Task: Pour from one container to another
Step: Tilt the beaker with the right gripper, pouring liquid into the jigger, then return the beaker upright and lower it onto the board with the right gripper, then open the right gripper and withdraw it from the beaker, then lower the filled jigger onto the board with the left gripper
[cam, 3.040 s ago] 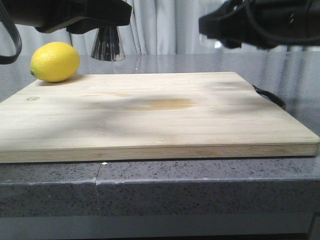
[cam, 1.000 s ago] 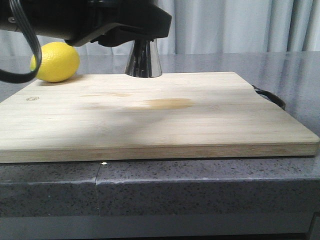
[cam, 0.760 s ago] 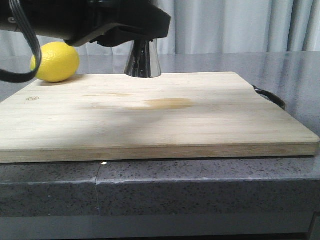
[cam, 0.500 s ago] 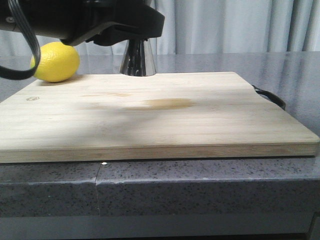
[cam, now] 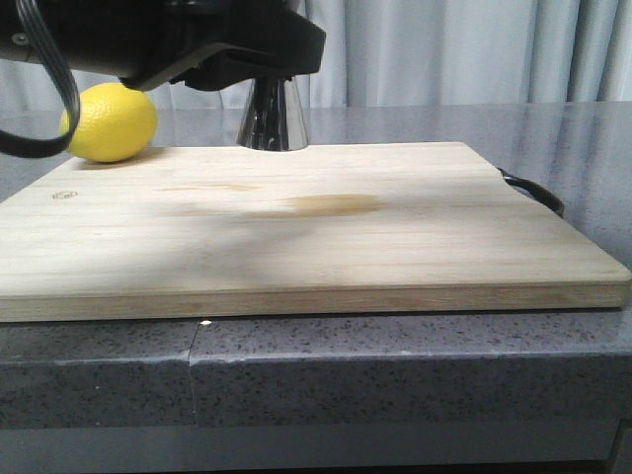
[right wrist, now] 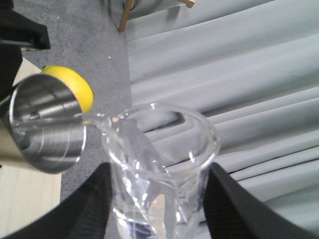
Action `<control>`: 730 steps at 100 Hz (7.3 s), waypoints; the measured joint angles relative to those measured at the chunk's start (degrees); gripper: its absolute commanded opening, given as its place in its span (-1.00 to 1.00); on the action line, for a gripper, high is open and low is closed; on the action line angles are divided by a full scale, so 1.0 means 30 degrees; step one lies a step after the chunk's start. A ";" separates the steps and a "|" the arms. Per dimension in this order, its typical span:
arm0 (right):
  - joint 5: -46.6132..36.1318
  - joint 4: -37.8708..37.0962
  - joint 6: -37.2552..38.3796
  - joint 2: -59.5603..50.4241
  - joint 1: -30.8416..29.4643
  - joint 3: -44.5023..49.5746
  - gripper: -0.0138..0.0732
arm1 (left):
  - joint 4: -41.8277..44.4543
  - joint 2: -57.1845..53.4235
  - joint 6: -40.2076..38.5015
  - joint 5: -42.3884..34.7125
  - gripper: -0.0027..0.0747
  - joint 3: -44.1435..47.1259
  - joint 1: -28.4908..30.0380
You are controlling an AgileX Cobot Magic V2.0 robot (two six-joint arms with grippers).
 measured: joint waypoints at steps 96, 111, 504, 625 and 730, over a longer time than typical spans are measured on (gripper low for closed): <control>0.0542 -0.0733 -0.1289 0.0000 0.0000 0.0000 -0.12 | 0.0000 0.0000 0.0000 0.0000 -0.98 0.0000 0.0000; 0.0542 -0.0733 -0.1289 0.0000 0.0000 0.0000 -0.12 | 0.0000 0.0000 0.0000 0.0000 -0.98 0.0000 0.0000; -1.0188 0.8464 1.1682 1.0654 -0.3980 -0.2018 0.62 | 0.0000 0.0050 0.0083 0.0143 -0.98 0.0000 0.0747; -1.2188 0.8321 1.1682 -0.2564 -0.3980 -0.2392 0.61 | 0.1213 0.4753 0.0115 -0.5793 -0.98 0.0000 0.5138; -1.1817 0.8321 1.1648 -0.2564 -0.3980 -0.2392 0.61 | 0.1213 0.5829 0.0115 -0.7061 -0.60 0.0000 0.5138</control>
